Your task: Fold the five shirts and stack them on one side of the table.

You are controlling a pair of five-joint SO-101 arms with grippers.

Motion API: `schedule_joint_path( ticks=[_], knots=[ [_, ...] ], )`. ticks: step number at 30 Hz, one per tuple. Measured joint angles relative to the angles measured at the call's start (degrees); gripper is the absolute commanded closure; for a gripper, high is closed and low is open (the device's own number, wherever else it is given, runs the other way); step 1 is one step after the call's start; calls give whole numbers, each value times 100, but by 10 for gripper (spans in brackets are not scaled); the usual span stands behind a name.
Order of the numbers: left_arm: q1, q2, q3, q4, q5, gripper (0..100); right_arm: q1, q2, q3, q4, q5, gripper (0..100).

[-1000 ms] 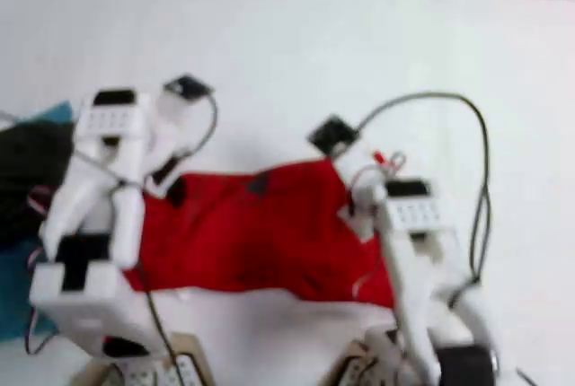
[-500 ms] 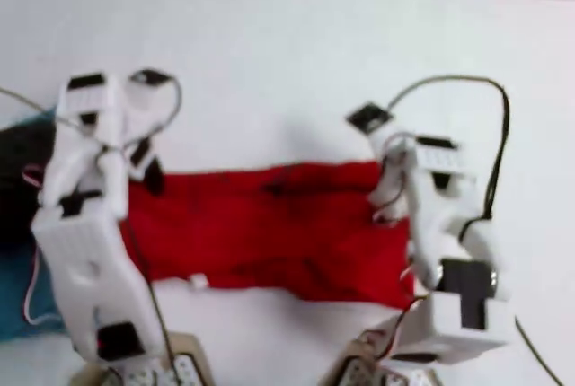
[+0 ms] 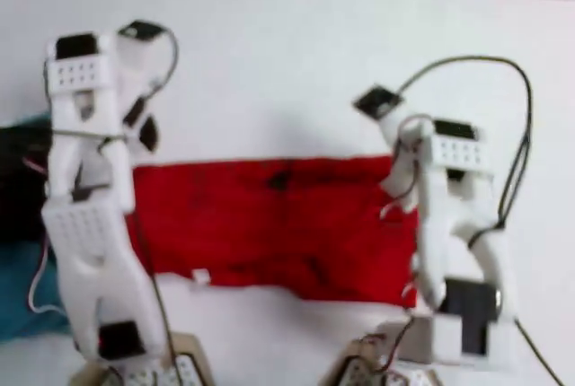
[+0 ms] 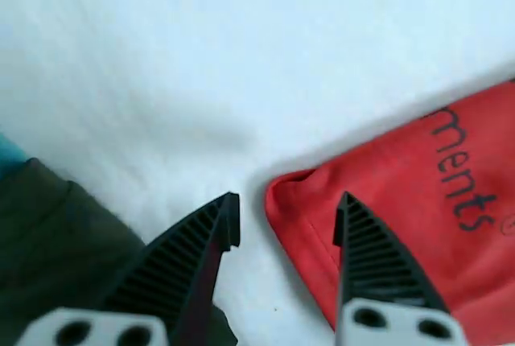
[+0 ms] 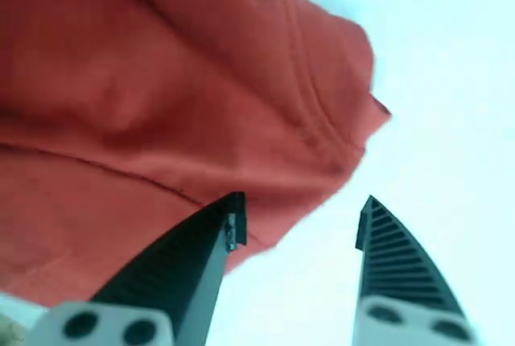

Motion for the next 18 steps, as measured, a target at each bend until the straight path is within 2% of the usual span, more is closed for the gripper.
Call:
schedule_joint_path(
  ticks=[4, 12, 18],
  knots=[
    [35, -440, 615, 18, 0, 786, -26, -1064, 738, 70, 53, 767],
    [527, -2136, 3385, -18, -193, 786, -149, -2664, 3332, -598, 448, 767],
    [668, -3552, 5688, -756, -580, 786, -149, -3270, 4325, -668, 809, 766]
  ],
)
